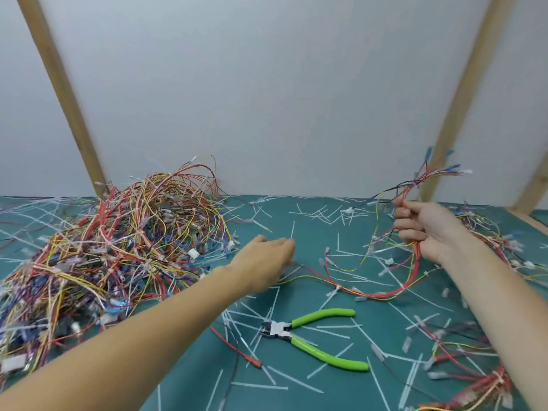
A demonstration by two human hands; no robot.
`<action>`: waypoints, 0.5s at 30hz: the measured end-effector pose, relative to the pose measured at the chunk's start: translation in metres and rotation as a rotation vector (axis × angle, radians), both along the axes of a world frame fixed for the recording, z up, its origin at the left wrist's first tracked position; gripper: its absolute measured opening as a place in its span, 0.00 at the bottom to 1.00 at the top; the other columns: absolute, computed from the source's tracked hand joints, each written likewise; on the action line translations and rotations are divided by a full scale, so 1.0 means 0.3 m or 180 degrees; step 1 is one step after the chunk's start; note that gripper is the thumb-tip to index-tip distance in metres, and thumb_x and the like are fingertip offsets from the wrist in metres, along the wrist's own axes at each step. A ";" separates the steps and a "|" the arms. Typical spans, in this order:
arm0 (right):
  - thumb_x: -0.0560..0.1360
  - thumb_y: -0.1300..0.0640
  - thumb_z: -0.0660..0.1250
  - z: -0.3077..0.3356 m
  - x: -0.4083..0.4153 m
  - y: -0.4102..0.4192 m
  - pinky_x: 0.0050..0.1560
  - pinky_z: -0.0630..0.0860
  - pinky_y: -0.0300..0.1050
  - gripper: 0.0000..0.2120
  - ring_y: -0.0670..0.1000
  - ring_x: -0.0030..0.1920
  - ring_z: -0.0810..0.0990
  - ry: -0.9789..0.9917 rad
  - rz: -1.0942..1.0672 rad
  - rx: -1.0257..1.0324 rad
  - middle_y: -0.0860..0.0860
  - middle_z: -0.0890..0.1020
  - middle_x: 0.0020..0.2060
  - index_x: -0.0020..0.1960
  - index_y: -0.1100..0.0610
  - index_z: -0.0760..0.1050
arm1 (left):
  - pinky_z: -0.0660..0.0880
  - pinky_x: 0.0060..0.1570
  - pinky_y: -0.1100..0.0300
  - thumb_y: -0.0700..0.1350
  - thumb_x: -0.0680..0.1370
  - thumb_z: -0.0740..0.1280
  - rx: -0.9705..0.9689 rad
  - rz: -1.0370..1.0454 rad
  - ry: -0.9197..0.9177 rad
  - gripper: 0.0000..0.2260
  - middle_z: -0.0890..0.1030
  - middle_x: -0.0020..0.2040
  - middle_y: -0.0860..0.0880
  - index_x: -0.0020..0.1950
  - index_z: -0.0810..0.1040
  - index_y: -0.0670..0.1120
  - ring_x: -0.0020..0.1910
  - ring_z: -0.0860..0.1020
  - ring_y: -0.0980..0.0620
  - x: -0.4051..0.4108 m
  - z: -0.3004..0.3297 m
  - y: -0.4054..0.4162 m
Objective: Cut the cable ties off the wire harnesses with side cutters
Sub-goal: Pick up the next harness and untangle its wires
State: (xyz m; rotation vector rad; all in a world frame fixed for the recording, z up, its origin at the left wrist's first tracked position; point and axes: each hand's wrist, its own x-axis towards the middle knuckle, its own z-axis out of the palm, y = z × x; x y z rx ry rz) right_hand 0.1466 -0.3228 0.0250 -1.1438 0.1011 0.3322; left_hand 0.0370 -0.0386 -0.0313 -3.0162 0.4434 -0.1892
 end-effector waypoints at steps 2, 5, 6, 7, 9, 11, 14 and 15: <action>0.87 0.58 0.52 -0.034 -0.001 0.027 0.14 0.50 0.32 0.13 0.40 0.18 0.57 -0.0221 -0.0044 -0.0556 0.47 0.66 0.29 0.46 0.56 0.71 | 0.68 0.43 0.50 0.43 0.82 0.59 -0.0825 0.0257 -0.0108 0.04 0.80 0.49 0.45 0.56 0.68 0.46 0.46 0.78 0.40 -0.026 0.030 0.001; 0.85 0.56 0.59 -0.082 -0.013 0.051 0.17 0.57 0.32 0.11 0.42 0.22 0.65 -0.0607 -0.0109 -0.1451 0.48 0.70 0.32 0.46 0.55 0.74 | 0.69 0.31 0.57 0.42 0.83 0.63 -0.2974 0.0522 0.0081 0.03 0.79 0.35 0.47 0.50 0.74 0.44 0.29 0.71 0.49 -0.068 0.095 0.036; 0.85 0.57 0.61 -0.098 -0.021 0.057 0.19 0.63 0.33 0.10 0.44 0.25 0.70 -0.0748 -0.0124 -0.1721 0.49 0.73 0.33 0.45 0.55 0.75 | 0.66 0.28 0.60 0.41 0.83 0.65 -0.3567 0.0656 0.0145 0.04 0.79 0.32 0.48 0.49 0.76 0.42 0.26 0.69 0.52 -0.082 0.114 0.057; 0.84 0.57 0.62 -0.115 -0.031 0.063 0.22 0.69 0.35 0.10 0.46 0.29 0.74 -0.0879 -0.0110 -0.1912 0.50 0.75 0.35 0.45 0.55 0.76 | 0.65 0.26 0.62 0.41 0.82 0.66 -0.3889 0.0852 0.0136 0.05 0.79 0.31 0.47 0.48 0.77 0.42 0.26 0.68 0.52 -0.096 0.128 0.084; 0.86 0.57 0.60 -0.142 -0.051 0.074 0.31 0.78 0.42 0.11 0.48 0.35 0.81 -0.1032 -0.0047 -0.1964 0.51 0.78 0.36 0.48 0.56 0.78 | 0.67 0.28 0.64 0.42 0.82 0.67 -0.3725 0.1155 0.0085 0.06 0.81 0.31 0.47 0.47 0.80 0.42 0.30 0.70 0.50 -0.126 0.130 0.147; 0.87 0.57 0.58 -0.151 -0.069 0.088 0.36 0.83 0.49 0.11 0.49 0.37 0.85 -0.1070 0.0031 -0.1639 0.52 0.81 0.37 0.53 0.58 0.79 | 0.70 0.31 0.64 0.42 0.82 0.66 -0.2836 0.1247 0.0505 0.06 0.84 0.33 0.50 0.48 0.82 0.44 0.32 0.74 0.51 -0.160 0.117 0.203; 0.87 0.55 0.58 -0.128 -0.089 0.117 0.33 0.83 0.48 0.12 0.51 0.37 0.86 -0.0953 0.0297 -0.0604 0.52 0.83 0.39 0.54 0.56 0.79 | 0.75 0.39 0.64 0.43 0.80 0.67 -0.1736 0.1034 0.1362 0.06 0.87 0.40 0.53 0.47 0.84 0.49 0.35 0.79 0.57 -0.188 0.105 0.222; 0.86 0.53 0.58 -0.114 -0.090 0.124 0.32 0.83 0.45 0.11 0.50 0.35 0.85 -0.0838 0.0339 -0.0178 0.50 0.83 0.39 0.54 0.54 0.79 | 0.76 0.43 0.63 0.44 0.79 0.67 -0.1493 0.1006 0.1163 0.06 0.86 0.44 0.55 0.49 0.84 0.51 0.38 0.80 0.58 -0.184 0.101 0.210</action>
